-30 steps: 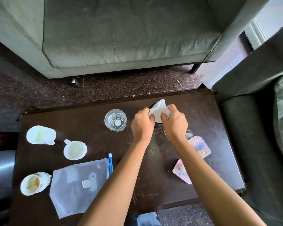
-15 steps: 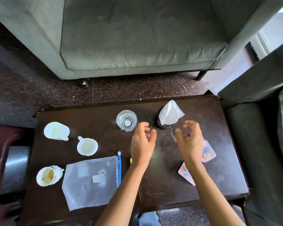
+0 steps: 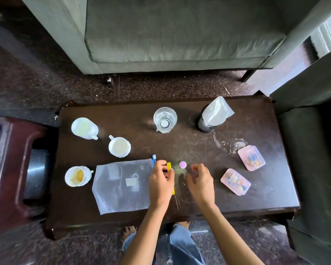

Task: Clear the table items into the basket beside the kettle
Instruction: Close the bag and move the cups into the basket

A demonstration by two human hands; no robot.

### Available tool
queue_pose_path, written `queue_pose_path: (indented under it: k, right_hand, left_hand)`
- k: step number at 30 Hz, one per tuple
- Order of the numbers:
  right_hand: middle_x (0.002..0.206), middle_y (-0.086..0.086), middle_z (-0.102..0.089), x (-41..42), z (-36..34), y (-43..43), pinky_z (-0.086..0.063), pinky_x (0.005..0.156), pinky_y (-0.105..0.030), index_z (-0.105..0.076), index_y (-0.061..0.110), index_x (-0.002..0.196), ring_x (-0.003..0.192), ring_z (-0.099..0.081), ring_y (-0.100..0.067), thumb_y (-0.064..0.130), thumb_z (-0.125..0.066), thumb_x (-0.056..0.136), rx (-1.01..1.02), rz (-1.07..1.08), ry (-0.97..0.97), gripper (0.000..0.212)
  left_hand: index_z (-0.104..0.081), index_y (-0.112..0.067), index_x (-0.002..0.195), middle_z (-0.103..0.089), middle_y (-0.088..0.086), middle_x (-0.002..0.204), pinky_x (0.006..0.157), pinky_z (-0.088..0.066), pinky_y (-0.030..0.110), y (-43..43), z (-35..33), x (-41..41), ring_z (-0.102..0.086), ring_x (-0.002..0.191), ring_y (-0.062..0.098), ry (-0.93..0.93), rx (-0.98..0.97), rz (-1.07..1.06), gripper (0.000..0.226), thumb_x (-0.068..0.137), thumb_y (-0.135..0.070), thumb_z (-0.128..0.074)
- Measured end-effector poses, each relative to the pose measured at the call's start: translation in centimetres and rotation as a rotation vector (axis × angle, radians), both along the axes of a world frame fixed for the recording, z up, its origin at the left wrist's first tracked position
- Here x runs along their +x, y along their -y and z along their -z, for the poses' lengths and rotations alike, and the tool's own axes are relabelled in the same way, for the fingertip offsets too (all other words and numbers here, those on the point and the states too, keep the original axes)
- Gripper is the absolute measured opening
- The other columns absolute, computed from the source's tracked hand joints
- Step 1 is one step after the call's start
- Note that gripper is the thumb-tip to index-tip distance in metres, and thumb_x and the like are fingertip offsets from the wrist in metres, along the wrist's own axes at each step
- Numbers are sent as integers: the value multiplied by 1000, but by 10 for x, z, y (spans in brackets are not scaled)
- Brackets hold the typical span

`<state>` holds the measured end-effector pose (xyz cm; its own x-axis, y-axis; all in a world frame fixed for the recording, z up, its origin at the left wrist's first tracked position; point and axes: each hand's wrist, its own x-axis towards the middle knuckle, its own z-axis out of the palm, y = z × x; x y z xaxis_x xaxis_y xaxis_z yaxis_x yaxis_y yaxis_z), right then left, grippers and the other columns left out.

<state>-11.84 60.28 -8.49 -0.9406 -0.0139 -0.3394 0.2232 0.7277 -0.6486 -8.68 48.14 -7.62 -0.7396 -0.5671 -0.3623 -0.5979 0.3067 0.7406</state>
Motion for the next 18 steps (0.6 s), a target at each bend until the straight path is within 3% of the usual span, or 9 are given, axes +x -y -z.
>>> queue_pose_path:
  k: [5,12,15,18]
  right_hand:
    - [96,-6,-60,15,9,15,-38,67,-28,-59,7,100,74,-51,-19,5,-62,82,32,-35,25,19]
    - [87,-2,-57,39,13,44,-40,68,-31,-58,9,98,77,-51,-22,10,-61,84,-15,-36,56,13]
    - [99,-3,-59,46,12,61,-44,71,-30,-57,9,105,85,-55,-22,11,-58,88,-24,-43,-14,17]
    - [110,-5,-57,52,10,78,-42,75,-26,-54,9,116,98,-52,-21,7,-54,89,-8,-142,-150,28]
  left_hand:
    - [-55,-14,111,-66,1,99,67,-54,28,12,5,21,-62,78,15,-20,-9,-26,24,88,-15,-60]
    - [-58,-11,105,-67,5,97,69,-52,24,47,10,52,-62,78,15,-70,-75,-108,21,85,-7,-61]
    - [-57,-12,110,-64,7,108,78,-53,32,60,14,67,-62,98,24,-102,-279,-48,26,85,-5,-59]
    - [-48,-13,130,-49,12,139,99,-46,38,73,23,79,-47,128,26,-9,-483,102,46,85,-5,-56]
